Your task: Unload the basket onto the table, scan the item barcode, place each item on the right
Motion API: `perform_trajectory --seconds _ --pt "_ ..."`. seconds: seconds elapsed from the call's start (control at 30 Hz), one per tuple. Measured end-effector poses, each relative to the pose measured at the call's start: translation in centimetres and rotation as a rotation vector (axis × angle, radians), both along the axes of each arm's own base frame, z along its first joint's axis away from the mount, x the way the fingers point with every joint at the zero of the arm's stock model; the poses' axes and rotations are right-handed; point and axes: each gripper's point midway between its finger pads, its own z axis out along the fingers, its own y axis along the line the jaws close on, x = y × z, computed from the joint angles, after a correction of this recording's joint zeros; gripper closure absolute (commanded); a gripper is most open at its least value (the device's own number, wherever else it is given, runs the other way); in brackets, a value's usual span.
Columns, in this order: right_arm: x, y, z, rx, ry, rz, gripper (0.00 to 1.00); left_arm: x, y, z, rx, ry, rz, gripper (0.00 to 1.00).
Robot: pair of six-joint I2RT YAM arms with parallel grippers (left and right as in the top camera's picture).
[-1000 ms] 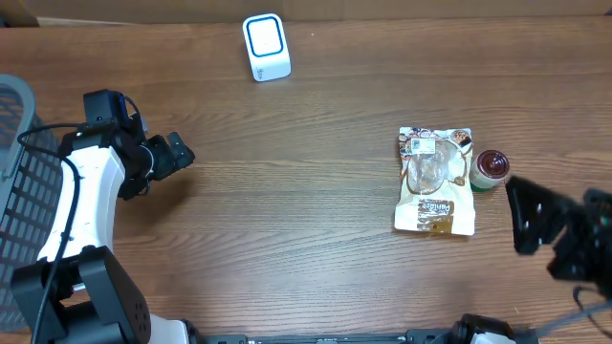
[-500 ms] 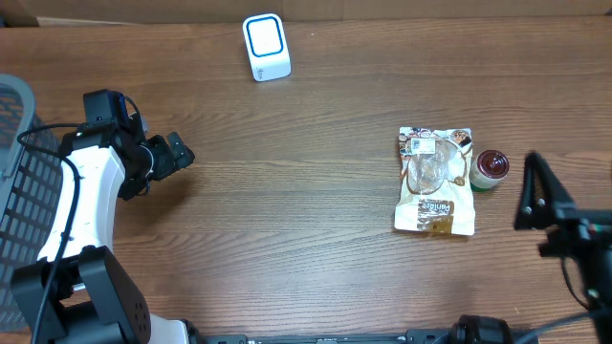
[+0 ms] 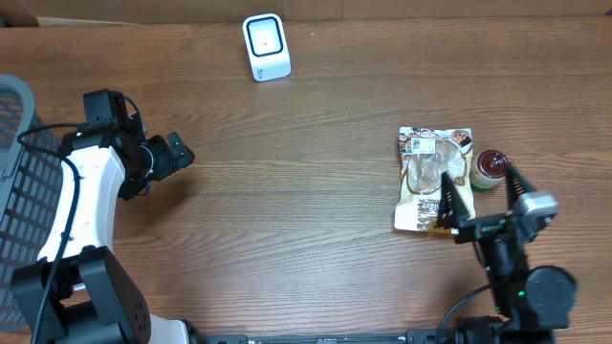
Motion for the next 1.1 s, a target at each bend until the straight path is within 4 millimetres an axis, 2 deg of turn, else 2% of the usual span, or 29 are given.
perform_trajectory --seconds 0.13,0.27,0.83,1.1 --pt "-0.2 0.6 -3.6 0.000 0.001 0.026 0.00 0.0 0.0 0.0 0.000 0.000 0.000 0.00" --pt "-0.3 0.7 -5.5 0.000 0.008 0.031 0.00 0.0 0.0 0.0 0.000 0.000 0.000 0.00" --pt "0.1 0.9 -10.4 -0.001 0.122 0.035 0.00 0.0 0.0 0.0 0.000 0.000 0.000 0.00" --pt "0.1 0.9 -10.4 0.002 0.119 0.036 0.00 0.0 0.0 0.0 0.000 0.000 0.000 0.00"
